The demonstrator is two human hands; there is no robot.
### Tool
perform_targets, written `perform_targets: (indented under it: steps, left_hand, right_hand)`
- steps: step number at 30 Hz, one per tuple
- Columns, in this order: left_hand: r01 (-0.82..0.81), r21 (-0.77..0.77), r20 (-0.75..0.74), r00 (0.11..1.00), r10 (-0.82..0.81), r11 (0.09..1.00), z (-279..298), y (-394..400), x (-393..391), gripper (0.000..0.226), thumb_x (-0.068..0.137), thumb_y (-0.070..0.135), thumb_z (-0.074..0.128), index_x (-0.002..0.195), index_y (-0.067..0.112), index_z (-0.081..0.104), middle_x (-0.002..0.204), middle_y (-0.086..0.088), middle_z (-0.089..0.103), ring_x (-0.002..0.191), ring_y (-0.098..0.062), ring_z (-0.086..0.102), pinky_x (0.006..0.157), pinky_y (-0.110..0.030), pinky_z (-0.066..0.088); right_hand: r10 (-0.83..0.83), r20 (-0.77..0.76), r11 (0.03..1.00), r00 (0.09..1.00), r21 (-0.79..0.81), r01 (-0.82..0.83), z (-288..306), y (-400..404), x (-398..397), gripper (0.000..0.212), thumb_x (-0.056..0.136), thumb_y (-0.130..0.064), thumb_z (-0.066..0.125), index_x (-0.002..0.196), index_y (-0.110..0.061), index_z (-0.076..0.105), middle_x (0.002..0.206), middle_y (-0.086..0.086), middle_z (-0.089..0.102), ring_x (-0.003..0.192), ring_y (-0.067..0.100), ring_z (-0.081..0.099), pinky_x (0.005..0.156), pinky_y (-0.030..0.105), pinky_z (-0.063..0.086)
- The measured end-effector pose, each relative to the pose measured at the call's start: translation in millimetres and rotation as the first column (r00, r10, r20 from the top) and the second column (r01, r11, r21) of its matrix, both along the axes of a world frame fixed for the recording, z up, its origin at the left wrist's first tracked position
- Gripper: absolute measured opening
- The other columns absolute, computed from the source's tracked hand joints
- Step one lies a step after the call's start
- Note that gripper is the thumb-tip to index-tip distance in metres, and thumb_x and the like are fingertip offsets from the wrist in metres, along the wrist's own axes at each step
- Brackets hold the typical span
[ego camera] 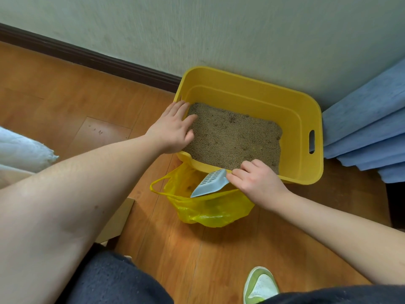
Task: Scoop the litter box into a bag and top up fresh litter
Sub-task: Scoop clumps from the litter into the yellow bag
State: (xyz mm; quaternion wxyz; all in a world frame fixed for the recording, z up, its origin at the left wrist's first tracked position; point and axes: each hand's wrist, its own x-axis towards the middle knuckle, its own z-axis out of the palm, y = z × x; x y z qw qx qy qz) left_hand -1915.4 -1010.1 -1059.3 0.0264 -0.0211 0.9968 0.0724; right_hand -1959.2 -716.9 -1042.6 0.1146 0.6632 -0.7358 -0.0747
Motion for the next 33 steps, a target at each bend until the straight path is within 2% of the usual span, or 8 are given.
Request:
perform_targets:
  steps: [4, 9, 12, 14, 18, 21, 27, 33]
  left_hand:
    - [0.003, 0.002, -0.003, 1.000, -0.003, 1.000, 0.5, 0.3, 0.5, 0.072, 0.086, 0.047, 0.016, 0.145, 0.014, 0.040, 0.156, -0.024, 0.024, 0.147, -0.035, 0.013, 0.121, -0.044, 0.003]
    - [0.004, 0.008, -0.004, 1.000, -0.004, 1.000, 1.2, 0.9, 0.5, 0.071, 0.086, 0.046, 0.017, 0.145, 0.014, 0.040, 0.156, -0.023, 0.023, 0.148, -0.035, 0.012, 0.121, -0.045, 0.003]
    - [0.008, 0.002, -0.006, 1.000, -0.008, 1.000, 0.7, 1.0, 0.6, 0.070, 0.087, 0.046, 0.019, 0.145, 0.013, 0.040, 0.156, -0.024, 0.024, 0.147, -0.035, 0.012, 0.121, -0.045, 0.003]
    - [0.011, -0.005, -0.004, 1.000, -0.011, 1.000, 0.3, 0.8, 0.0, 0.068, 0.088, 0.045, 0.021, 0.145, 0.013, 0.040, 0.156, -0.024, 0.023, 0.148, -0.035, 0.012, 0.121, -0.045, 0.002]
    - [0.015, -0.018, 0.005, 1.000, -0.015, 1.000, -1.1, -0.1, -0.6, 0.069, 0.088, 0.046, 0.019, 0.146, 0.014, 0.038, 0.156, -0.024, 0.022, 0.148, -0.036, 0.010, 0.121, -0.046, 0.002]
    - [0.024, -0.033, 0.009, 1.000, -0.023, 0.999, -2.0, -0.5, -0.6, 0.072, 0.087, 0.048, 0.016, 0.147, 0.015, 0.038, 0.157, -0.024, 0.021, 0.148, -0.036, 0.009, 0.121, -0.046, 0.002]
    - [0.024, -0.020, 0.022, 0.999, -0.023, 1.000, -0.5, -1.1, -0.7, 0.072, 0.086, 0.048, 0.017, 0.148, 0.016, 0.034, 0.159, -0.023, 0.014, 0.149, -0.035, 0.005, 0.122, -0.046, 0.001]
    - [0.023, -0.026, 0.024, 0.999, -0.023, 0.999, -0.2, -2.0, -0.3, 0.071, 0.087, 0.046, 0.021, 0.149, 0.015, 0.034, 0.159, -0.022, 0.013, 0.149, -0.033, 0.004, 0.121, -0.045, 0.000]
  right_hand:
    - [-0.022, 0.005, 1.000, 1.000, 0.015, 0.022, 0.4, 0.4, 2.2, 0.024, 0.083, -0.003, 0.047, 0.083, -0.017, 0.066, 0.065, -0.003, 0.058, 0.064, 0.022, 0.050, 0.056, 0.032, 0.033]
    - [-0.074, 0.105, 0.994, 0.992, -0.077, 0.082, 1.1, 3.8, -4.2, 0.022, 0.085, -0.007, 0.052, 0.094, -0.016, 0.069, 0.076, -0.004, 0.068, 0.063, 0.023, 0.053, 0.053, 0.031, 0.036]
    - [-0.167, 0.236, 0.963, 0.957, -0.170, 0.210, 5.9, 5.6, -17.5, 0.014, 0.084, -0.014, 0.065, 0.097, -0.016, 0.072, 0.077, -0.003, 0.070, 0.063, 0.024, 0.057, 0.055, 0.031, 0.039]
    - [-0.261, 0.324, 0.922, 0.910, -0.195, 0.334, 15.6, 6.4, -27.6, 0.017, 0.088, -0.025, 0.058, 0.091, -0.016, 0.072, 0.071, -0.001, 0.069, 0.063, 0.025, 0.059, 0.058, 0.032, 0.041]
    - [-0.583, 0.513, 0.738, 0.630, 0.010, 0.675, 33.5, 13.7, -57.8, 0.021, 0.094, -0.037, 0.055, 0.101, -0.023, 0.070, 0.077, -0.001, 0.069, 0.069, 0.022, 0.061, 0.059, 0.033, 0.047]
    - [-0.710, 0.541, 0.610, 0.451, 0.151, 0.778, 38.2, 26.2, -91.2, 0.027, 0.093, -0.042, 0.055, 0.102, -0.022, 0.071, 0.081, -0.003, 0.070, 0.070, 0.017, 0.061, 0.059, 0.034, 0.051]
    - [-0.885, 0.439, 0.381, 0.156, 0.490, 0.784, 30.3, 36.1, -132.2, 0.029, 0.095, -0.024, 0.054, 0.122, -0.014, 0.060, 0.078, -0.006, 0.071, 0.065, 0.012, 0.064, 0.051, 0.026, 0.045]
    - [-0.797, 0.600, 0.376, -0.063, 0.575, 0.727, 10.9, 28.2, -131.3, 0.020, 0.093, -0.024, 0.061, 0.111, -0.015, 0.066, 0.081, 0.002, 0.073, 0.052, 0.011, 0.051, 0.044, 0.021, 0.037]
